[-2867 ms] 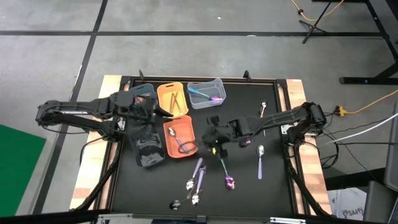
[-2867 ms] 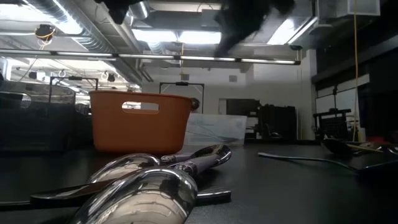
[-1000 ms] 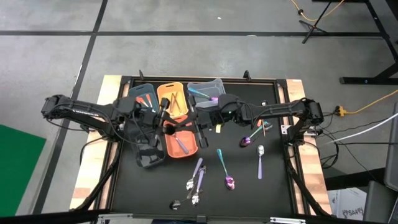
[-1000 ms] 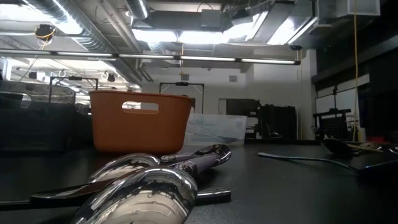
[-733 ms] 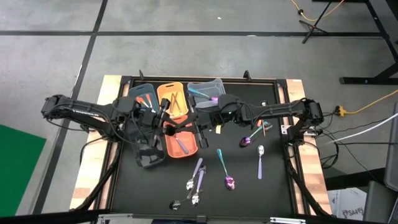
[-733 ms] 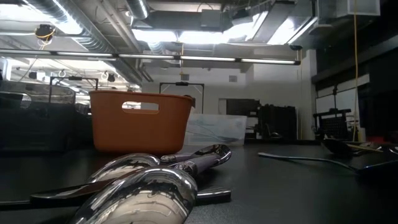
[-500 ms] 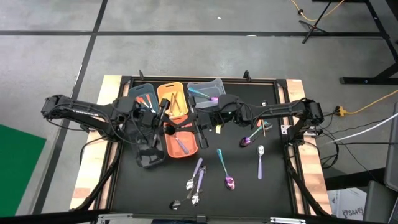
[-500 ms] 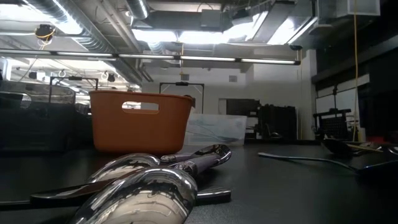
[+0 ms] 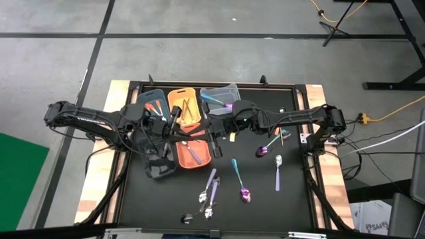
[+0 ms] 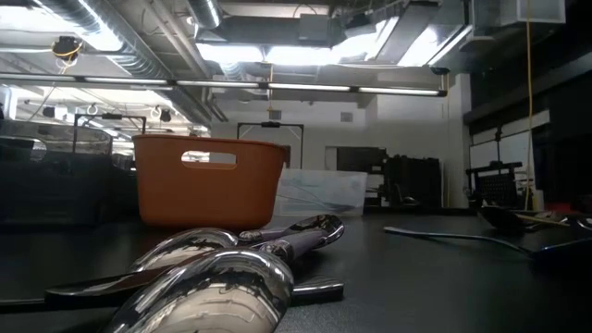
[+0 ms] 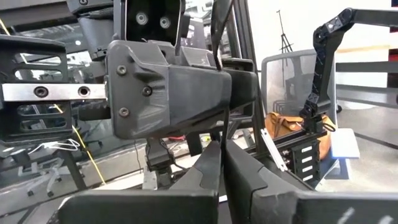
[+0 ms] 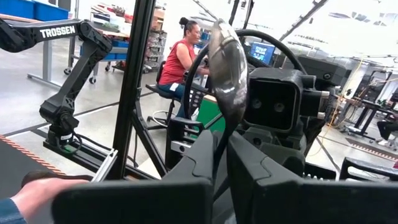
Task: Sort silverware by color (type)
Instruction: Put the black spoon into the black bin
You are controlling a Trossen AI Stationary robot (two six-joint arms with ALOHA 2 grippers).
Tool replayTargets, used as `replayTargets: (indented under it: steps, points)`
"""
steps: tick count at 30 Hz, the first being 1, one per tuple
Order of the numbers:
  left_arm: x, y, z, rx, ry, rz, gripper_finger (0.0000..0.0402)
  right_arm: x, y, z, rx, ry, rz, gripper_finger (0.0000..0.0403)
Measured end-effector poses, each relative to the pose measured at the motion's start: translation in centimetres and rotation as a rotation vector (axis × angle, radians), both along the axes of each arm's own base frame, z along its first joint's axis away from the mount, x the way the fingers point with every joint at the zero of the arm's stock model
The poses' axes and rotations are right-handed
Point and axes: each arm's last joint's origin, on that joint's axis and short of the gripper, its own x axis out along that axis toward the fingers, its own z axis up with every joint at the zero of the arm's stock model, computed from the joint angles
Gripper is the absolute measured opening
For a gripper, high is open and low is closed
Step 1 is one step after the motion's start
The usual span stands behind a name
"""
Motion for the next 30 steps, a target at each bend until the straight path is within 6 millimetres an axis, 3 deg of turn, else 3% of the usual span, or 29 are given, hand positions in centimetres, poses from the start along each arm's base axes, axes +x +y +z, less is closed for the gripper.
replayTargets:
  steps: [9, 14, 18, 25, 30]
  points:
    - [0.1, 0.1, -0.4, -0.08, 0.057, 0.013, 0.0, -0.2, -0.3, -0.2, 0.0, 0.063, -0.095, 0.0086]
    - [0.1, 0.1, -1.1, -0.167, 0.157, 0.022, 0.0, -2.2, -0.6, 1.1, -0.007, 0.147, -0.151, 0.0095]
    - [0.0, 0.1, -1.9, -0.232, 0.254, 0.043, 0.0, -4.1, -0.8, 1.1, -0.033, 0.312, -0.204, 0.009]
    - [-0.5, 0.2, -4.3, -0.396, 0.544, 0.103, 0.0, -8.0, -1.3, 0.3, -0.104, 0.631, -0.316, 0.0088]
    - [-1.7, 0.3, -6.6, -0.546, 0.825, 0.225, 0.0, -9.1, -1.4, -1.0, -0.1, 0.81, -0.323, 0.0088]
